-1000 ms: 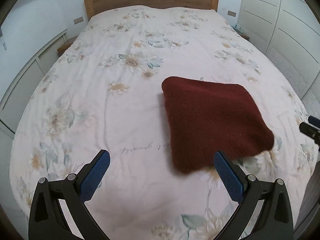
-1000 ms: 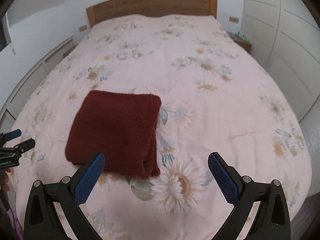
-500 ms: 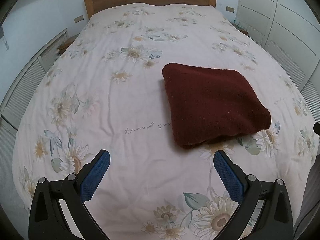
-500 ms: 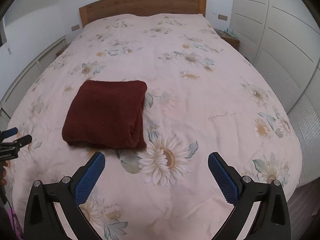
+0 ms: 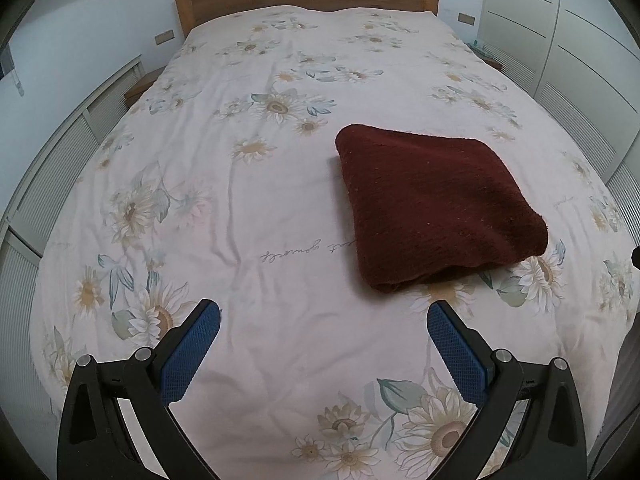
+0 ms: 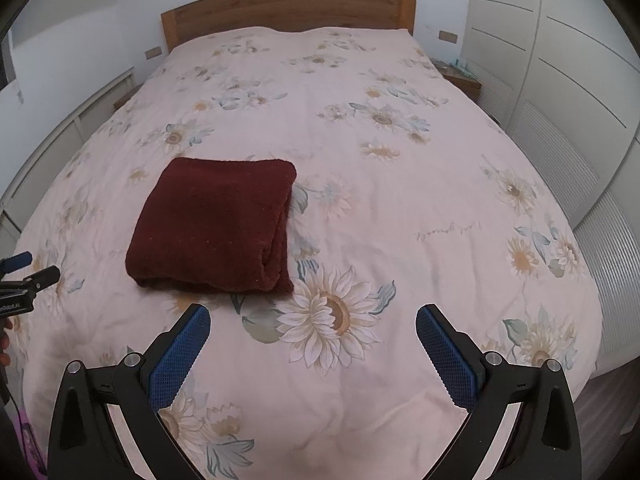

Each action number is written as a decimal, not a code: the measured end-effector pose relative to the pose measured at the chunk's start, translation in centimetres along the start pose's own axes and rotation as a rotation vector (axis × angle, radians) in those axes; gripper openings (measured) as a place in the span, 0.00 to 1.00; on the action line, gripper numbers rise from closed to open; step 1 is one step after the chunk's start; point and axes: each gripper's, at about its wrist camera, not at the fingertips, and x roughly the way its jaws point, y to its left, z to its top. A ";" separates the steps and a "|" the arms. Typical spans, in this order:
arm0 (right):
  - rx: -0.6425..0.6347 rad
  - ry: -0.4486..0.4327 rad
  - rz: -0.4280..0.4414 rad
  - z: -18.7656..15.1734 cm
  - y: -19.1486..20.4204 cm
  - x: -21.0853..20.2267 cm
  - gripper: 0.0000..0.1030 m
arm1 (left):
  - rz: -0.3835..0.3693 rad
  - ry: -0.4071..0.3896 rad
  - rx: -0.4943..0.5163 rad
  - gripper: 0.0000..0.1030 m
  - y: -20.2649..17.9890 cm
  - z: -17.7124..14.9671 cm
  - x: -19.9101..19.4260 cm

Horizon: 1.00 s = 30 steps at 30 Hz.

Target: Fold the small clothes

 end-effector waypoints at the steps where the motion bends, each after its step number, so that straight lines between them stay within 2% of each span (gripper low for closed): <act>1: -0.001 0.000 -0.001 0.0 0.0 0.0 1.00 | 0.003 0.000 -0.003 0.99 0.0 0.0 0.0; 30: -0.024 0.001 -0.004 0.1 0.1 -0.7 1.00 | 0.024 -0.003 0.013 0.99 0.0 -0.2 -0.9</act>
